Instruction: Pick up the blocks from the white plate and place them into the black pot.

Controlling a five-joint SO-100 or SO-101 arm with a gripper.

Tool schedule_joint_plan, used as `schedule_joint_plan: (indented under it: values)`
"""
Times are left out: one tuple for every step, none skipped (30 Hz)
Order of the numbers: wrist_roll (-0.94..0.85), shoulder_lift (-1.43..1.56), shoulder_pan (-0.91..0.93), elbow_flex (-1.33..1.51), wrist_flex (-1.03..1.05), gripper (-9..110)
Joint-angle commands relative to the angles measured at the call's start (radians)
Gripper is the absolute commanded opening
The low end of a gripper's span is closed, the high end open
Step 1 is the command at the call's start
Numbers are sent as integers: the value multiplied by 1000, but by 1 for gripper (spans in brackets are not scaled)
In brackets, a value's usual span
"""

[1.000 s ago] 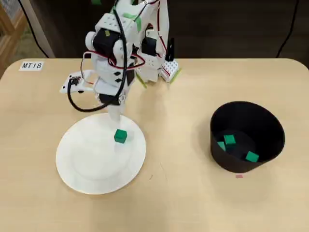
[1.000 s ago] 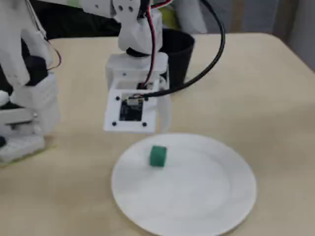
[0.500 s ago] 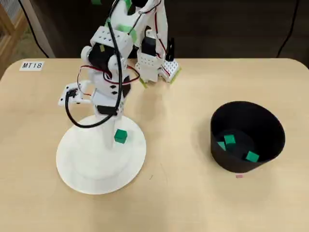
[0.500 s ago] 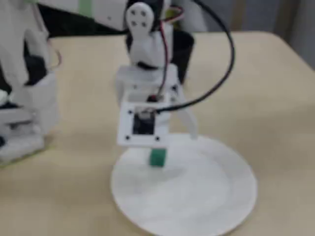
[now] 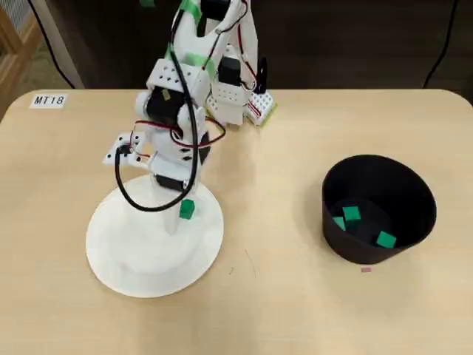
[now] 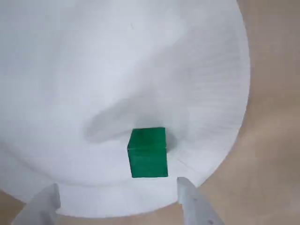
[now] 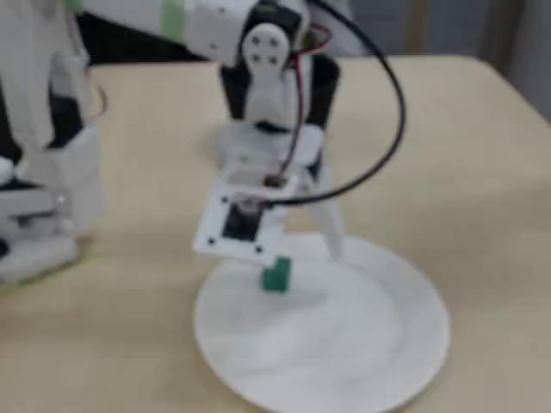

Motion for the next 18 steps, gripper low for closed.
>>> schedule_joint_plan:
  values:
    - [14,-5,6,-28,-14,35]
    - [12,-11,6,-28,-14,35]
    - [12,-15,6,-25,-14,34]
    - [12,-20,6,-23,-14,34]
    - [12,-21,8,-18,-14,34]
    - [12,-26,9,-15,-14,34]
    - [12,-31,11,-12,-15,33]
    - [12,-34,12,-9,-17,33]
    - [14,-37,12,-3,-23,33]
    - [15,-40,12,2,-29,32]
    - [18,-44,14,5,-37,32]
    - [20,-49,15,8,-43,31]
    - [21,-52,17,11,-51,30]
    - [23,-58,18,14,-58,30]
    - [25,-63,20,15,-66,29]
    - [25,-67,21,17,-77,28]
    - [25,-71,23,20,-89,28]
    - [26,-72,25,25,-103,27]
